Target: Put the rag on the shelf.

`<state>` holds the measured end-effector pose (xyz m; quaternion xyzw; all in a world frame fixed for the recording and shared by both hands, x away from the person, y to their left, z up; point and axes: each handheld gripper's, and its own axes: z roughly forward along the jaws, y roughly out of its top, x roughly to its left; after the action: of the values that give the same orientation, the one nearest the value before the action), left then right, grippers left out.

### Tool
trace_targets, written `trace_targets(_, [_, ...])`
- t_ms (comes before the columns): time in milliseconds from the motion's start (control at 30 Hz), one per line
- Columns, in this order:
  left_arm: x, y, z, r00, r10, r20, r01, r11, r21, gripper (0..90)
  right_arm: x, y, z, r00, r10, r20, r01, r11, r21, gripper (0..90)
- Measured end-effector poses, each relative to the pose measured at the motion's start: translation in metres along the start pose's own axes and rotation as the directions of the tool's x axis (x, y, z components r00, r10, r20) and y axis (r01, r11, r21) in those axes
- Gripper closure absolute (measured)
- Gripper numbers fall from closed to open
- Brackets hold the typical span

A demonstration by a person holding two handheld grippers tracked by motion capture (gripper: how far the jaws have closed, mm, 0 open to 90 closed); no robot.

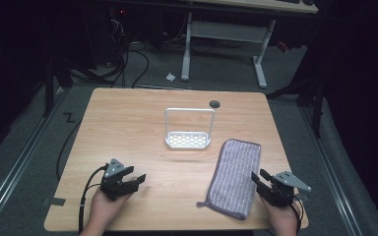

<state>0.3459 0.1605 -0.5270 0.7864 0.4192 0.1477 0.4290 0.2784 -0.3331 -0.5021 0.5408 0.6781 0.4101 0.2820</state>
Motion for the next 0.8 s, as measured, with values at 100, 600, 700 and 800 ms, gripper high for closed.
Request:
trace_targets(100, [0.001,0.000,0.003,1.0000,-0.007,-0.004,0.007,1.0000,0.002,37.4,0.001,-0.006,0.002,0.9996,-0.025,0.014,0.024,0.999,0.041,59.3])
trace_targets(600, [-0.007,0.005,0.003,0.9983,0.003,0.058,-0.004,0.9999,0.012,85.8,-0.003,0.021,0.059,0.9979,-0.065,-0.008,0.065,0.987,0.148,90.0])
trace_targets(700, [-0.006,0.003,0.001,0.9988,0.003,0.048,-0.003,1.0000,0.002,82.9,-0.014,0.019,0.082,0.9979,-0.064,0.012,0.060,0.975,0.213,90.0])
trace_targets(800, [-0.001,0.000,0.000,0.9986,-0.029,0.044,0.030,0.9996,-0.004,75.8,-0.012,0.019,0.082,0.9980,-0.063,-0.011,0.064,0.976,0.209,90.0])
